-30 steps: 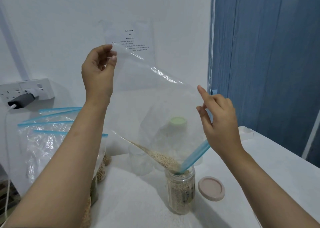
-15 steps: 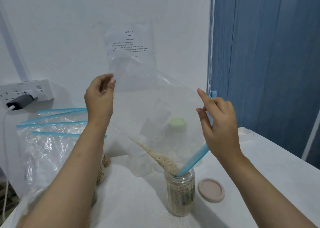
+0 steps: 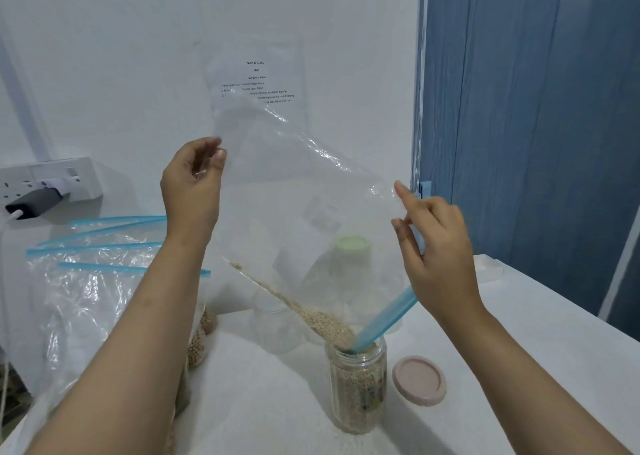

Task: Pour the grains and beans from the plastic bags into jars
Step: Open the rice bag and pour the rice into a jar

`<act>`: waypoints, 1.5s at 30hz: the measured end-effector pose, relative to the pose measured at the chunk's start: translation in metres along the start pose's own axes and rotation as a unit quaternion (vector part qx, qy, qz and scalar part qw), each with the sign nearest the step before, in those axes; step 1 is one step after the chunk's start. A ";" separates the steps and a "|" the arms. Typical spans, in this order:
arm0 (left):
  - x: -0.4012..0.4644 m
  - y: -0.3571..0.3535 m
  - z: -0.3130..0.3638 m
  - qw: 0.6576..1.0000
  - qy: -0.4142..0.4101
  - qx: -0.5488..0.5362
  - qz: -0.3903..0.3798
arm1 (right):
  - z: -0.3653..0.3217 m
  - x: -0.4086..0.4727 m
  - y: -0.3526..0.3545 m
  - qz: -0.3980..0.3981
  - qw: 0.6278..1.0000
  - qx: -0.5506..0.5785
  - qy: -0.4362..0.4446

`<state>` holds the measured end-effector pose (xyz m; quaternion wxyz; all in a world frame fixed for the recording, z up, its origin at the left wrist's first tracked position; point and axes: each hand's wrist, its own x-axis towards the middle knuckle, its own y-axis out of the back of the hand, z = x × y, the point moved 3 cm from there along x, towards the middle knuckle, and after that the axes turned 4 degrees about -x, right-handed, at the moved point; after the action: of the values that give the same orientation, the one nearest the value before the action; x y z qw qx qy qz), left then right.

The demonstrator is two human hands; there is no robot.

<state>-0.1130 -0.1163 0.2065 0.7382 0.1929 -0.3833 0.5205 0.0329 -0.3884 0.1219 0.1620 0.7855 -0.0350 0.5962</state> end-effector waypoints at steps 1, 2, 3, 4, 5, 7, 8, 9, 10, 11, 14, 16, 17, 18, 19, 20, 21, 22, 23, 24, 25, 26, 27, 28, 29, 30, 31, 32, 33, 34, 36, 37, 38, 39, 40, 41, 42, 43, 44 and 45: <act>0.000 0.000 0.001 1.000 -0.001 0.001 0.000 | 0.000 0.000 0.000 0.000 1.000 0.001 0.002; 0.000 0.000 0.001 1.000 -0.003 0.001 0.001 | 0.000 0.000 0.000 0.002 1.000 0.003 0.002; 0.000 0.000 0.002 1.000 -0.004 0.002 0.001 | 0.000 0.000 0.000 0.004 1.000 0.005 0.000; 0.000 0.000 0.003 1.000 -0.006 0.002 0.001 | 0.000 -0.001 0.000 0.008 1.000 0.008 0.000; 0.000 0.000 0.003 1.000 -0.006 0.003 0.001 | -0.001 -0.001 0.000 0.011 1.000 0.011 -0.001; 0.000 0.000 0.003 1.000 -0.006 0.002 0.002 | -0.001 -0.002 -0.001 0.015 1.000 0.012 -0.004; 0.000 0.000 0.003 1.000 -0.007 0.002 0.001 | -0.001 -0.002 -0.001 0.015 1.000 0.011 -0.005; -0.001 0.000 0.003 1.000 -0.009 0.003 0.000 | -0.001 -0.002 -0.001 0.015 1.000 0.010 -0.006; -0.001 0.000 0.003 1.000 -0.010 0.005 0.000 | -0.001 -0.002 -0.001 0.015 1.000 0.010 -0.005; -0.001 0.000 0.003 1.000 -0.012 0.006 -0.001 | 0.000 -0.002 -0.001 0.015 1.000 0.010 -0.004; 0.000 0.000 0.005 1.000 -0.013 0.010 -0.001 | -0.001 -0.001 0.001 0.014 1.000 0.009 -0.002; 0.000 0.000 0.005 1.000 -0.015 0.012 0.000 | -0.001 -0.001 0.001 0.012 1.000 0.009 -0.001; 0.000 0.000 0.006 1.000 -0.015 0.013 -0.001 | -0.001 -0.001 0.002 0.012 1.000 0.010 -0.002; 0.000 0.000 0.006 1.000 -0.015 0.013 -0.001 | -0.001 -0.001 0.002 0.012 1.000 0.009 -0.003; 0.000 -0.001 0.006 1.000 -0.016 0.014 0.000 | -0.001 -0.001 0.002 0.013 1.000 0.008 -0.004; -0.001 -0.001 0.007 1.000 -0.017 0.014 0.000 | -0.001 -0.001 0.003 0.015 1.000 0.008 -0.004; -0.001 -0.001 0.007 1.000 -0.019 0.016 0.000 | -0.001 -0.001 0.003 0.016 1.000 0.009 -0.005; -0.001 -0.001 0.008 1.000 -0.021 0.016 0.000 | 0.000 -0.001 0.003 0.015 1.000 0.011 -0.005; -0.001 -0.001 0.008 1.000 -0.023 0.017 0.000 | -0.001 0.000 0.003 0.011 1.000 0.011 -0.004; -0.001 -0.001 0.009 1.000 -0.024 0.016 0.000 | -0.001 0.000 0.003 0.009 1.000 0.012 -0.003; -0.001 -0.001 0.009 1.000 -0.025 0.015 -0.001 | -0.001 0.000 0.004 0.011 1.000 0.013 -0.003; -0.001 -0.001 0.009 1.000 -0.026 0.013 -0.002 | 0.000 0.001 0.004 0.014 1.000 0.015 -0.005; -0.001 -0.001 0.010 1.000 -0.026 0.011 -0.003 | 0.000 0.002 0.005 0.015 1.000 0.017 -0.005; -0.001 -0.001 0.010 1.000 -0.026 0.011 -0.004 | 0.000 0.002 0.004 0.011 1.000 0.016 -0.003; -0.001 0.000 0.010 1.000 -0.026 0.010 -0.004 | 0.001 0.002 0.004 0.007 1.000 0.015 0.001; 0.000 0.000 0.010 1.000 -0.026 0.010 -0.004 | 0.001 0.002 0.004 0.007 1.000 0.013 0.002; 0.000 0.000 0.010 1.000 -0.027 0.010 -0.004 | 0.002 0.002 0.004 0.009 1.000 0.012 0.000; 0.000 0.000 0.011 1.000 -0.028 0.010 -0.004 | 0.002 0.003 0.004 0.009 1.000 0.013 -0.003; 0.000 0.000 0.011 1.000 -0.028 0.010 -0.004 | 0.002 0.002 0.004 0.006 1.000 0.013 -0.004; 0.000 -0.001 0.011 1.000 -0.028 0.010 -0.004 | 0.002 0.002 0.004 0.004 1.000 0.013 -0.002; 0.000 0.000 0.011 0.999 -0.031 0.010 -0.003 | 0.002 0.003 0.005 0.011 1.000 0.012 -0.002; 0.001 0.000 0.011 0.999 -0.031 0.010 -0.004 | 0.001 0.003 0.006 0.012 1.000 0.012 -0.004; 0.001 -0.001 0.011 0.999 -0.032 0.009 -0.004 | 0.001 0.003 0.006 0.008 1.000 0.012 -0.003; 0.002 -0.001 0.011 0.999 -0.032 0.010 -0.005 | 0.001 0.003 0.005 0.002 1.000 0.014 -0.004; 0.002 -0.001 0.011 0.999 -0.033 0.010 -0.005 | 0.001 0.003 0.005 -0.001 1.000 0.019 -0.011; 0.003 -0.001 0.011 0.999 -0.034 0.010 -0.004 | 0.002 0.003 0.005 -0.002 0.999 0.026 -0.022; 0.003 -0.001 0.012 0.999 -0.034 0.010 -0.004 | 0.002 0.003 0.006 -0.004 0.999 0.031 -0.032; 0.003 -0.002 0.012 0.999 -0.033 0.010 -0.004 | 0.002 0.002 0.006 -0.006 0.999 0.033 -0.036; 0.003 -0.003 0.012 0.999 -0.032 0.010 -0.005 | 0.002 0.002 0.006 -0.008 0.999 0.033 -0.035; 0.003 -0.003 0.012 0.999 -0.031 0.012 -0.006 | 0.002 0.002 0.007 -0.006 0.999 0.034 -0.035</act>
<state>-0.1141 -0.1234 0.2168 0.7269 0.2201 -0.3986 0.5141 0.0332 -0.3950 0.1246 0.1374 0.8112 -0.0151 0.5682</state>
